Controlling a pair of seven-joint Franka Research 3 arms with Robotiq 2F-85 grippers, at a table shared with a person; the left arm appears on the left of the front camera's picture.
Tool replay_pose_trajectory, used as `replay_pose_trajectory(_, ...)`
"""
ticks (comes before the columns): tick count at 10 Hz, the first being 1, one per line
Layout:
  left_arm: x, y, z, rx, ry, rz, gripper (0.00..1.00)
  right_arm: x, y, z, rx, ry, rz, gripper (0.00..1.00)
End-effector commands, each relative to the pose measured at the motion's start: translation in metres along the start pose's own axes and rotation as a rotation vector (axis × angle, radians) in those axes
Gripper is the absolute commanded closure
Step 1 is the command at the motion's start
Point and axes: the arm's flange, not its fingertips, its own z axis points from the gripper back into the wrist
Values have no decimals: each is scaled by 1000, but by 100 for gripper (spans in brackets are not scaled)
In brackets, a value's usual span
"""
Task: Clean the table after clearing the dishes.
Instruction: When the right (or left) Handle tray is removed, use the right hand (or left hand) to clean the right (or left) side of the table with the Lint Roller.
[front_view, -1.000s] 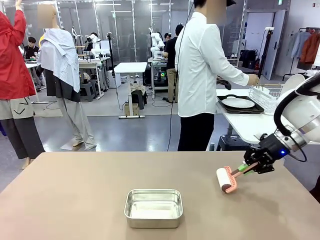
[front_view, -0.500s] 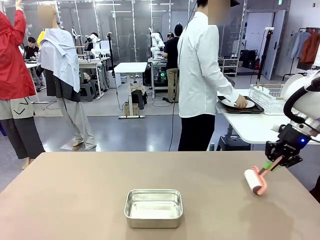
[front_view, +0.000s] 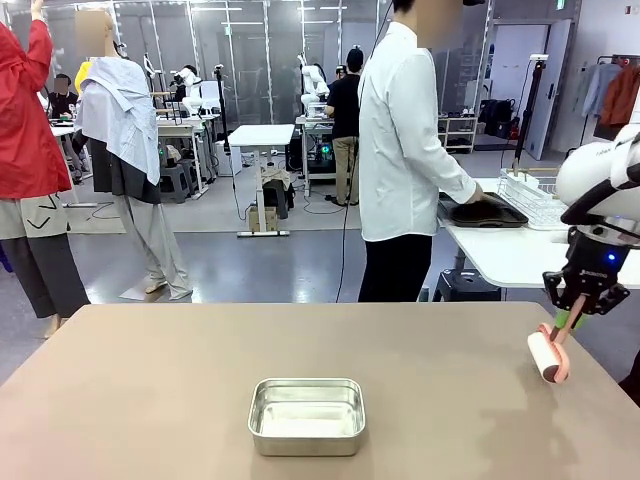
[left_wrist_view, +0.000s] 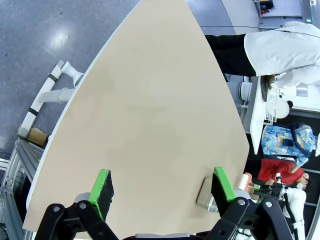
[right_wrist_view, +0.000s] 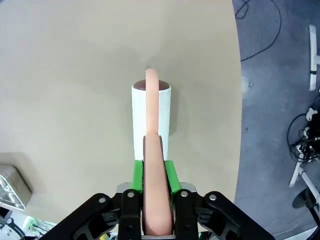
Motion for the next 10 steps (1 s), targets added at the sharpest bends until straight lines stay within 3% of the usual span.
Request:
replay_pose_trajectory(1,1,0,2,5,-2,-2,0,-15,23,21,-14,-41,12,79)
replay_pose_trajectory(4,1,0,2,5,-2,-2,0,-27,45,43,-61,-93,103,79)
replay_pose_trajectory(5,1,0,2,5,-2,-2,0,-15,33,37,-13,-65,70,79)
replay_pose_trajectory(10,1,0,2,5,-2,-2,0,-15,33,37,-13,-65,70,79)
